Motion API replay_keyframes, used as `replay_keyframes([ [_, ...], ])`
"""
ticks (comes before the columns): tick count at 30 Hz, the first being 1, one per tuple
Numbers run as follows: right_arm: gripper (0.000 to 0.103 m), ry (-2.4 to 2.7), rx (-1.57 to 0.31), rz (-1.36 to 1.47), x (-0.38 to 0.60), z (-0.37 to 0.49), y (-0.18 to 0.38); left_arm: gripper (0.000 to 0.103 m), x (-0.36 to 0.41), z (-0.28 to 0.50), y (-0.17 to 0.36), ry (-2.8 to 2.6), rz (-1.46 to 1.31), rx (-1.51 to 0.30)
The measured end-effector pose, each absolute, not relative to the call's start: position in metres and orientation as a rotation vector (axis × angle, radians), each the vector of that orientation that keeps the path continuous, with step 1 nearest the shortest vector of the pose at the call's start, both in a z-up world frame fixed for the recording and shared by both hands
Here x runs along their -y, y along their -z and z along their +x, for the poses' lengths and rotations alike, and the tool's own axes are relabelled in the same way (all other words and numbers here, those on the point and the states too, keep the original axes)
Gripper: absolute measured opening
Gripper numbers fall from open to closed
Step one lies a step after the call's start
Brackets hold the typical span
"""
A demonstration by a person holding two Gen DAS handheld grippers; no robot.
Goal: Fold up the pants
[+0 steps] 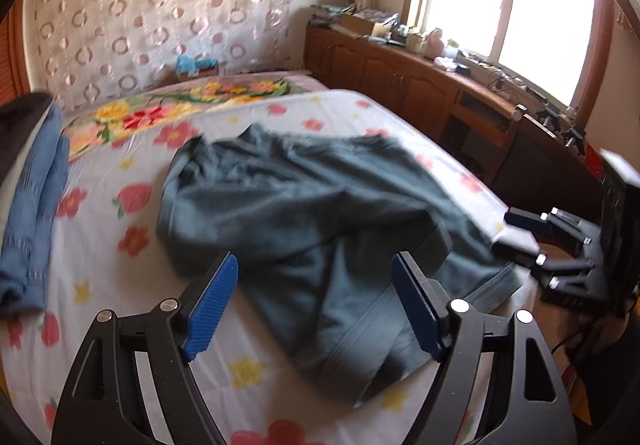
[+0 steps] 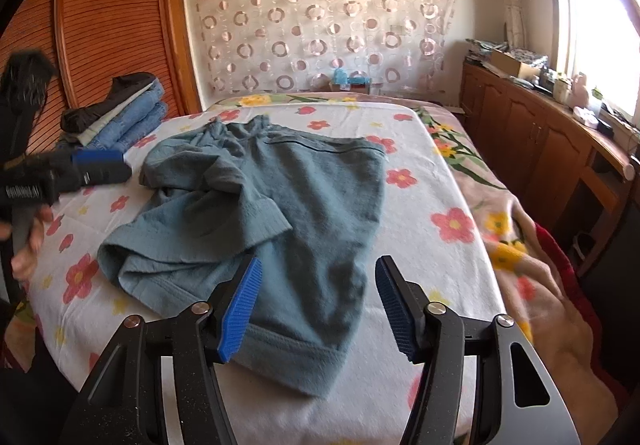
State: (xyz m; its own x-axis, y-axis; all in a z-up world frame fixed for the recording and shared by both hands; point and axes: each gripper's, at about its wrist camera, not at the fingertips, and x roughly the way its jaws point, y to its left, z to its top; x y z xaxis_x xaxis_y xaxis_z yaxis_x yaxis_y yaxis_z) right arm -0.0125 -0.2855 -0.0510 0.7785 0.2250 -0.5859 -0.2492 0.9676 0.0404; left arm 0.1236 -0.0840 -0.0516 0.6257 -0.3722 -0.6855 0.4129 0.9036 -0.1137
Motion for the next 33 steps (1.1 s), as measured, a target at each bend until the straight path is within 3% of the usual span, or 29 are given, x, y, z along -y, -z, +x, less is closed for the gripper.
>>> replay_keyframes([
  [17,0.043,-0.4,-0.705,-0.115,0.256,0.053,0.056,0.08,0.077,0.077,0.07,0.471,0.049,-0.79],
  [20,0.031,-0.406,-0.718,-0.131,0.255,0.059,0.055,0.08,0.087,0.072,0.072,0.509,0.058,-0.797],
  [22,0.017,-0.417,-0.72,-0.133,0.255,0.061,0.053,0.08,0.094,0.073,0.076,0.517,0.073,-0.809],
  [24,0.012,-0.422,-0.716,-0.13,0.256,0.061,0.049,0.08,0.102,0.074,0.082,0.519,0.099,-0.827],
  [33,0.009,-0.432,-0.615,-0.035,0.269,0.033,0.016,0.08,0.106,0.072,0.09,0.433,0.192,-0.806],
])
